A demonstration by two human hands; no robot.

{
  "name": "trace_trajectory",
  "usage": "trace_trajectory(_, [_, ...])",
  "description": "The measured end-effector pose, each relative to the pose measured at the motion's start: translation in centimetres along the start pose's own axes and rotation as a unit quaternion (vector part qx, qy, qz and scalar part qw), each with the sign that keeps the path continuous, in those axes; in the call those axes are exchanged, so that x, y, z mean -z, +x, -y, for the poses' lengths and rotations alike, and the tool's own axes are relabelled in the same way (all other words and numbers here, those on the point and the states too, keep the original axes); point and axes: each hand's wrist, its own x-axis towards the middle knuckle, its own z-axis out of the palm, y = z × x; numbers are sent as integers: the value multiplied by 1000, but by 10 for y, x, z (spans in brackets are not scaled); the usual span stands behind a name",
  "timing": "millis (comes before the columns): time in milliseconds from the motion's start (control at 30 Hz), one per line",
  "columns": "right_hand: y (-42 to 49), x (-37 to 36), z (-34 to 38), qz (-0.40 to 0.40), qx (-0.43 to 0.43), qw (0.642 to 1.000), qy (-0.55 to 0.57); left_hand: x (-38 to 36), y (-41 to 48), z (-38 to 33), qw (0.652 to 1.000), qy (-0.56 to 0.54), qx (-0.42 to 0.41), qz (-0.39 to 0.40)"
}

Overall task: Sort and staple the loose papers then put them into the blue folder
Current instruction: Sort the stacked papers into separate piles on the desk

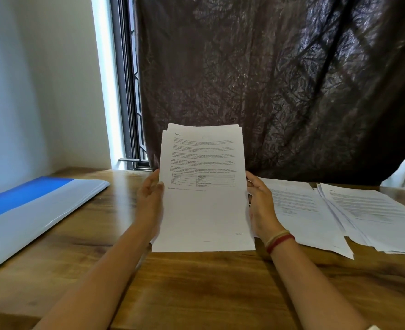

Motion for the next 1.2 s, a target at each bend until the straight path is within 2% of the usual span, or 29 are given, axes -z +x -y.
trace_trajectory(133, [-2, 2, 0, 6, 18, 999, -28, 1, 0, 0, 1000, 6, 1, -24])
trace_trajectory(333, [1, 3, -4, -34, 39, 996, -72, -1, 1, -1, 999, 36, -11, 2])
trace_trajectory(533, [2, 5, -10, -62, 31, 993, -97, -2, 0, -1, 995, 74, 67, 14])
trace_trajectory(600, [1, 5, -8, -60, -4, 995, -73, -1, 0, 0, 991, 76, 109, 5])
trace_trajectory(767, [3, 10, -5, -20, -170, 985, -20, 7, 5, 3, 976, 47, 211, -8])
trace_trajectory(900, [9, 24, -6, -38, -203, 978, 36, 16, 14, 8, 961, 53, 272, 4])
trace_trajectory(1033, [14, 24, -13, -37, -216, 973, -67, 17, 16, 8, 950, 59, 306, 20])
trace_trajectory(1200, [13, 24, -27, -34, -168, 970, -170, 21, 14, 3, 945, 36, 325, 24])
